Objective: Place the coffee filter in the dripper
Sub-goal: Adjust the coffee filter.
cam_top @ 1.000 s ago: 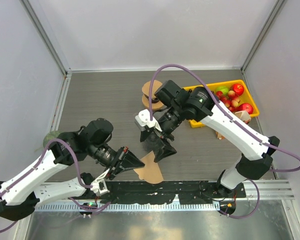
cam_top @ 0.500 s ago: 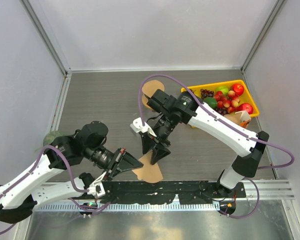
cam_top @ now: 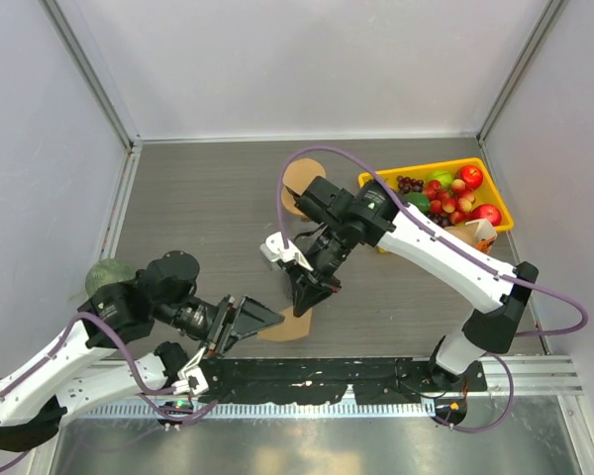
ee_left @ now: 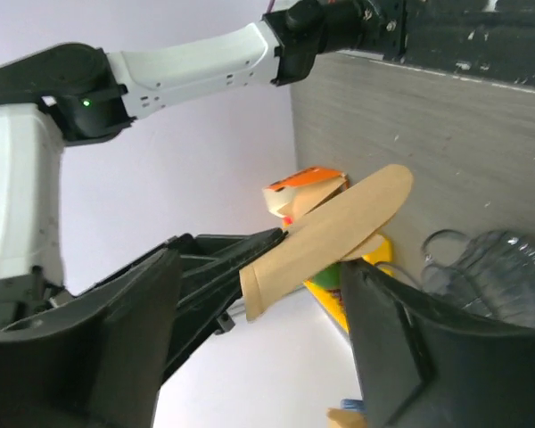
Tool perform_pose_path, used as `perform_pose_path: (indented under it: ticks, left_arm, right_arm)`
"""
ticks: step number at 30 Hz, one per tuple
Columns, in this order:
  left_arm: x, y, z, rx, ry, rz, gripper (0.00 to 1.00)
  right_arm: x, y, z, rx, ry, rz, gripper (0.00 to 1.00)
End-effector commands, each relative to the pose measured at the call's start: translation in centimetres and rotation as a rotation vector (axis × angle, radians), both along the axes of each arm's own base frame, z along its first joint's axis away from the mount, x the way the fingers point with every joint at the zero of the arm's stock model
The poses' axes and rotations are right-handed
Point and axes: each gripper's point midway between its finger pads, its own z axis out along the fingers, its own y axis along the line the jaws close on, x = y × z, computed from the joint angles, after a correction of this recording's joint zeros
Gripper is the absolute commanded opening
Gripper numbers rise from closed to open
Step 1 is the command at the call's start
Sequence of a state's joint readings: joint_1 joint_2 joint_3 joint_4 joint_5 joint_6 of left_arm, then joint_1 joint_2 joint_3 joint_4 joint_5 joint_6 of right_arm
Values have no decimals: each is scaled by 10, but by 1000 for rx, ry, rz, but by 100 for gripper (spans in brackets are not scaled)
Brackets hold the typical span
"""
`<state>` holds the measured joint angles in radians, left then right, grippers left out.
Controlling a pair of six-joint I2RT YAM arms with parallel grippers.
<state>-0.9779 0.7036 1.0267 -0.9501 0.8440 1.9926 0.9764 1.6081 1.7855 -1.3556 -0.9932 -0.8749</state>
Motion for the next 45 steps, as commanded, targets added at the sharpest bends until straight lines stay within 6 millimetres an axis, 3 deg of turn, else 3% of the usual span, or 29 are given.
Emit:
perform_pose_path:
  ticks: [1, 4, 5, 8, 12, 14, 16, 18, 23, 27, 30, 32, 36, 37, 39, 40, 42, 45]
  left_arm:
    - [26, 2, 26, -96, -129, 139, 85]
    - [61, 16, 37, -107, 80, 450, 95]
    - [73, 24, 39, -106, 173, 560, 96]
    - [78, 43, 43, -86, 452, 718, 97]
    - [82, 41, 77, -175, 872, 839, 96]
    - [97, 34, 98, -260, 1098, 897, 96]
    - [89, 23, 115, -277, 1323, 826, 99]
    - [83, 12, 127, -290, 1427, 737, 99]
    - [71, -13, 134, -245, 1543, 555, 99]
    - [82, -26, 139, -288, 1565, 542, 96]
    - [82, -32, 149, -289, 1594, 501, 83]
    - [82, -34, 149, -281, 1600, 493, 61]
    - [88, -34, 129, -258, 1590, 557, 9]
    - [89, -33, 124, -254, 1581, 575, 1]
    - [88, -29, 114, -231, 1567, 614, 0]
    - [85, -29, 108, -201, 1553, 622, 0]
    - [77, -29, 96, -117, 1544, 624, 0]
    - [78, -31, 80, -33, 1575, 675, 0]
  right_arm:
    - [-3, -46, 28, -63, 68, -105, 5]
    - [22, -53, 64, 60, 19, -204, 5]
    - [38, -57, 80, 115, -16, -268, 5]
    - [66, -58, 120, 281, -96, -406, 5]
    - [74, -59, 152, 462, -147, -511, 5]
    - [71, -59, 160, 536, -148, -537, 5]
    - [69, -60, 169, 597, -151, -560, 6]
    - [67, -60, 178, 635, -127, -576, 5]
    - [66, -54, 186, 683, -89, -579, 5]
    - [61, -45, 182, 679, -40, -563, 5]
    - [58, -39, 178, 672, -33, -558, 5]
    - [60, -38, 174, 666, -30, -564, 5]
    - [64, -38, 169, 655, -44, -580, 5]
    - [65, -39, 162, 627, -64, -583, 6]
    - [68, -43, 150, 565, -117, -583, 24]
    - [74, -42, 140, 537, -157, -579, 43]
    - [76, -42, 134, 477, -156, -570, 62]
    - [73, -38, 140, 436, -150, -530, 65]
